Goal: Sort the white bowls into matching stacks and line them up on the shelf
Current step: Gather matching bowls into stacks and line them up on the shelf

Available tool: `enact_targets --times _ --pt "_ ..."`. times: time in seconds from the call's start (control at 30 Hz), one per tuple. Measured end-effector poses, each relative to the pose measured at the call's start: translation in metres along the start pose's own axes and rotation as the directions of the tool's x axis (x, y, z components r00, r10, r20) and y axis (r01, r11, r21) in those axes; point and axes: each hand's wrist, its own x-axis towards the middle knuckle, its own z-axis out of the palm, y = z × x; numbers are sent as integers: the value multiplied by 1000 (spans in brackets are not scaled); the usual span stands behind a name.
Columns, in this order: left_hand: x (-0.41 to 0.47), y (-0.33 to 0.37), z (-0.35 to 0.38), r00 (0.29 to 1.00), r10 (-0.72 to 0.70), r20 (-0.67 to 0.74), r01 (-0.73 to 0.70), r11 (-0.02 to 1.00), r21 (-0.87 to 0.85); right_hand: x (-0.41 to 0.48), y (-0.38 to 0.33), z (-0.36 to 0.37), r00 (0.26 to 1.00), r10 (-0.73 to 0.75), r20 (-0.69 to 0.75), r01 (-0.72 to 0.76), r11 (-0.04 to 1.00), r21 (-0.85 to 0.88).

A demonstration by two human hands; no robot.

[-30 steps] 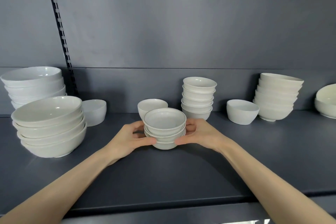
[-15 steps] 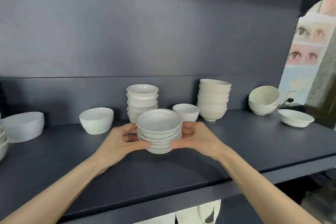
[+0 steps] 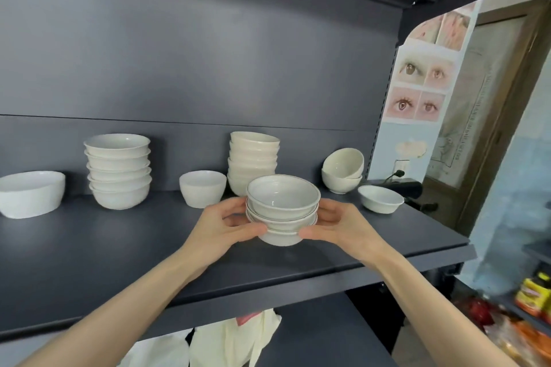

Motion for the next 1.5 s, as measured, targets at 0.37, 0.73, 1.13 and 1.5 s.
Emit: enact_targets --times 0.37,0.73,1.13,1.5 --pt "95 -17 89 992 -33 124 45 995 -91 20 37 -107 996 39 -86 -40 999 -7" --pt "189 -43 167 977 -30 213 59 990 -130 60 79 -204 982 58 -180 -71 995 -71" --pt "229 -65 245 999 -40 11 40 998 48 100 134 -293 1000 11 -4 -11 1000 -19" --pt "232 -87 266 993 -74 -91 93 969 230 113 174 -307 997 45 70 -47 999 18"
